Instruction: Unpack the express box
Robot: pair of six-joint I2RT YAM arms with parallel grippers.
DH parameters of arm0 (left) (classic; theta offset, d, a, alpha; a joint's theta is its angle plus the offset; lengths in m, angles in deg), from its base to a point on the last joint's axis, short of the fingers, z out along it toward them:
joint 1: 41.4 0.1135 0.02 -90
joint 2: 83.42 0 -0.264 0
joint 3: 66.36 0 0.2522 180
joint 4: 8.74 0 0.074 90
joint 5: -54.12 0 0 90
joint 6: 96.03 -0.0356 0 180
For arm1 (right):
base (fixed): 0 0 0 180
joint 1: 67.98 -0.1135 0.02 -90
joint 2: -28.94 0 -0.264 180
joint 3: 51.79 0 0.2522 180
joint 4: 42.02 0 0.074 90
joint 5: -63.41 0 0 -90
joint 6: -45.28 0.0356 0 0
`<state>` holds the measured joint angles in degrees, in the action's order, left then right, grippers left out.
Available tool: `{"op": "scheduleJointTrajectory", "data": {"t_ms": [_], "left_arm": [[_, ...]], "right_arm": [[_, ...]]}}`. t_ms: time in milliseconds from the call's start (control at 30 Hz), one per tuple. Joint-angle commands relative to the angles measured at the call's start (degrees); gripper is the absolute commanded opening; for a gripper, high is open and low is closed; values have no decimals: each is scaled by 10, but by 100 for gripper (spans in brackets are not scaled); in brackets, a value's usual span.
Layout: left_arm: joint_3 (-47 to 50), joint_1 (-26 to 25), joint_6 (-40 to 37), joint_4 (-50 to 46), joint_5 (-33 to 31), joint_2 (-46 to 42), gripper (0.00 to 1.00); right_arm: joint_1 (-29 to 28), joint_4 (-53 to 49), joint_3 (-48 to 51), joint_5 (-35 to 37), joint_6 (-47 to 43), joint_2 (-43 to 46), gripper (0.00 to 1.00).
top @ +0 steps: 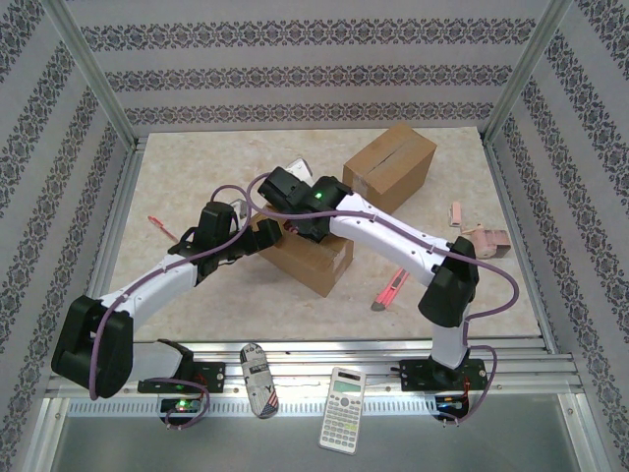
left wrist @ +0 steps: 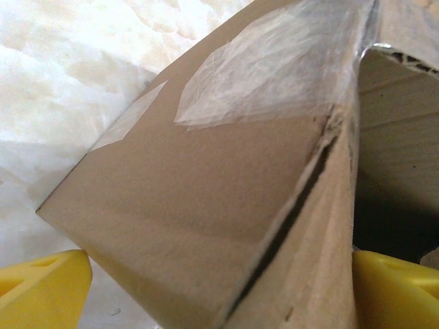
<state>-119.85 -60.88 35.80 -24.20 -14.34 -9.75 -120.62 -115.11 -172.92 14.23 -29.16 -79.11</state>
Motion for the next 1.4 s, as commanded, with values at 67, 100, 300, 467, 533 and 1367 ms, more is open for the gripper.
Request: {"op": "scheduleJointTrajectory", "data": {"t_ms": [67, 100, 300, 467, 533, 1367], "left_arm": [[2, 0, -42, -140, -19, 14, 95], [-6, -1, -46, -145, -14, 12, 95], [-85, 0, -75, -179, 12, 5, 98], [-142, 0, -86, -204, 13, -3, 100], [-152, -1, -86, -211, 7, -9, 100], [-93, 56, -49, -117, -9, 36, 100]], "right_arm": [[14, 85, 51, -46, -81, 42, 74], [11, 103, 71, -76, -109, 47, 75], [0, 144, 121, -135, -228, 50, 78], [-1, 177, 120, -135, -286, 46, 80], [-1, 186, 114, -135, -297, 39, 79], [5, 191, 42, -111, -308, -49, 73]]}}
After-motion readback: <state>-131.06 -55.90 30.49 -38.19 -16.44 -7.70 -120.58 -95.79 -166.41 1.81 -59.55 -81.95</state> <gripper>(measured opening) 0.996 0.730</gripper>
